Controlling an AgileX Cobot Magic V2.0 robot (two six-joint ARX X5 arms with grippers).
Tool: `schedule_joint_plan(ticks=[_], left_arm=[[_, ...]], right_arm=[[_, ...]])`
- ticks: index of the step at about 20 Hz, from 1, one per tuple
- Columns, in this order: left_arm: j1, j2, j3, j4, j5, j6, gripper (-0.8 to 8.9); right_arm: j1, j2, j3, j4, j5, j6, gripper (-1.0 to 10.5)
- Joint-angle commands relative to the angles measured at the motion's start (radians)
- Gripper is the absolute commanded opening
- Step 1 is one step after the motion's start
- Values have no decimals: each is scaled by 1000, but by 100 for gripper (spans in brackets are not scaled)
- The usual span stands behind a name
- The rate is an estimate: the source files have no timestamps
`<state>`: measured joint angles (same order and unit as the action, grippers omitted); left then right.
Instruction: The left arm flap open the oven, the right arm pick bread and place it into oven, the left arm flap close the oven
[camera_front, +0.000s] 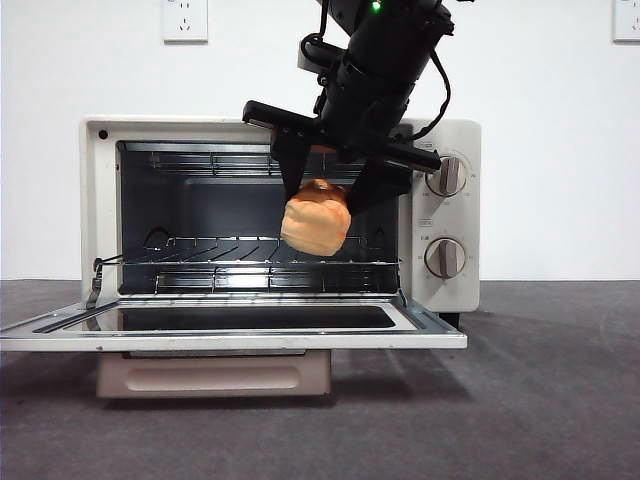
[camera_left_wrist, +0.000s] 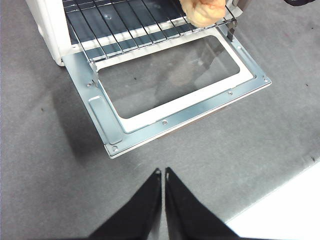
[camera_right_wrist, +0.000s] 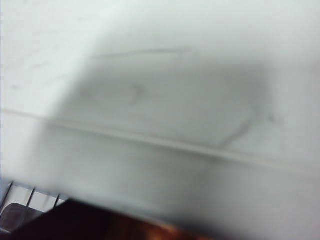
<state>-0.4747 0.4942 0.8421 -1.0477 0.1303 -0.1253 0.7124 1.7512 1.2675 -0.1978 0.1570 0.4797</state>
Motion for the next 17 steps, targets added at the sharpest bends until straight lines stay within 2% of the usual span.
schedule_joint_plan(ticks=[1, 7, 12, 17], left_arm=[[-2, 1, 6, 8, 0, -7, 16], [-2, 1, 6, 7, 0, -7, 16], [-2, 1, 6, 23, 0, -7, 16], [-2, 2, -13, 57, -34, -8, 16]], right_arm=[[9, 23, 23, 2, 2, 12, 355], [11, 16, 23, -2, 2, 10, 360], [17, -61, 23, -62, 0, -2, 361], [61, -197, 23, -218, -2, -100, 361]])
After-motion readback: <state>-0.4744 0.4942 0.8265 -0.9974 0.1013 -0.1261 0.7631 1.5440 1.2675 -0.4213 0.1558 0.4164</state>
